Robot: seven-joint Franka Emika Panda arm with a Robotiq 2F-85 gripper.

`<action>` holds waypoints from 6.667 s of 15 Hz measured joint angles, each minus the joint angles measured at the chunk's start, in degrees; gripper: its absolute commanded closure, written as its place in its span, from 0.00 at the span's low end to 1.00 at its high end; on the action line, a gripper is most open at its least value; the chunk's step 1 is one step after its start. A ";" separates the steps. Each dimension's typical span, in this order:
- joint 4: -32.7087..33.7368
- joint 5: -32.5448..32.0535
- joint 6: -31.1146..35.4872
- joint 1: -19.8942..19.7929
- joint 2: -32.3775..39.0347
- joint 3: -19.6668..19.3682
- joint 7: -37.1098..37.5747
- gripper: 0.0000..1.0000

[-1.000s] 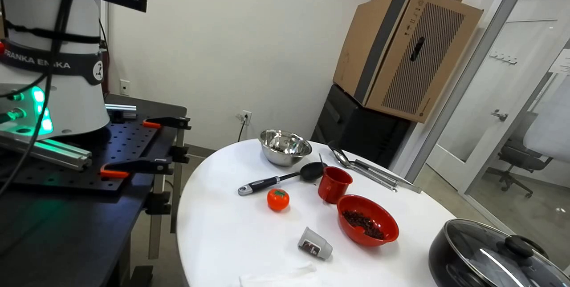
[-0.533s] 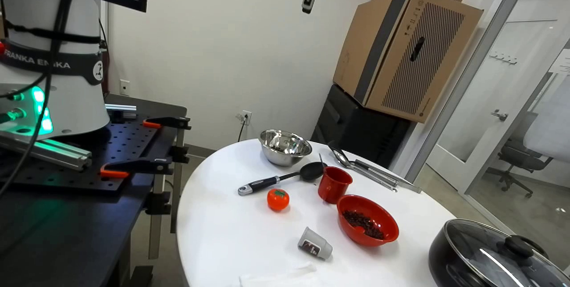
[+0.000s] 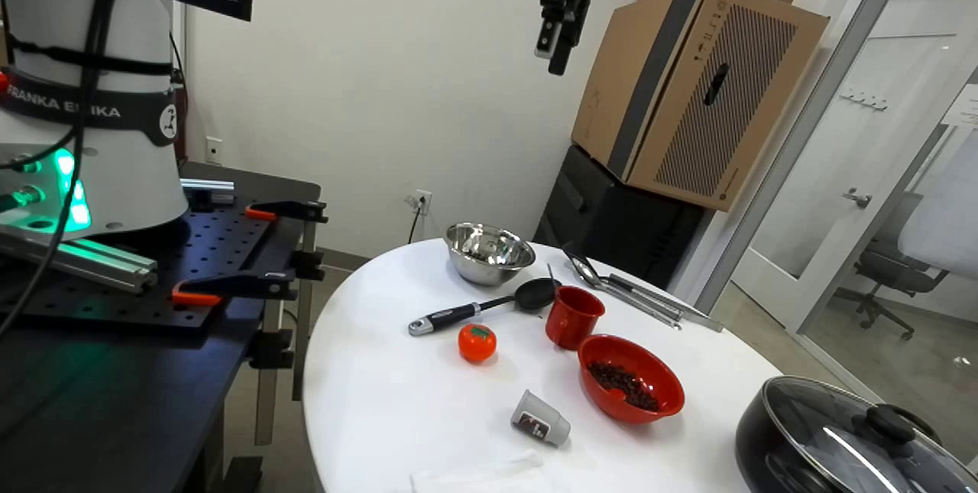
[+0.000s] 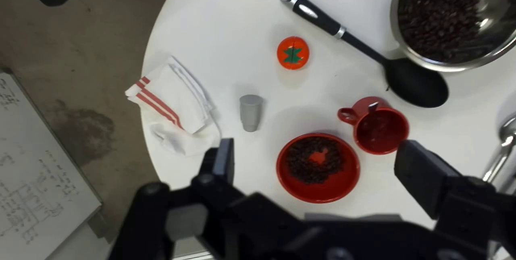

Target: Put the red and white towel in the silver bowl

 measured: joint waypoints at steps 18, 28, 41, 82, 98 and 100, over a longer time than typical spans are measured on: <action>-3.60 -7.42 12.02 -3.10 9.90 -6.38 14.92 0.00; -2.74 2.34 18.26 -5.00 19.82 -14.84 12.06 0.00; 5.70 1.98 20.40 -4.56 34.26 -20.48 12.00 0.00; 9.06 13.43 55.81 -5.37 58.61 -23.86 -10.92 0.00; 10.56 21.47 57.26 -5.64 63.44 -23.96 -14.94 0.86; 10.57 22.04 57.25 -5.62 63.29 -24.29 -14.94 0.99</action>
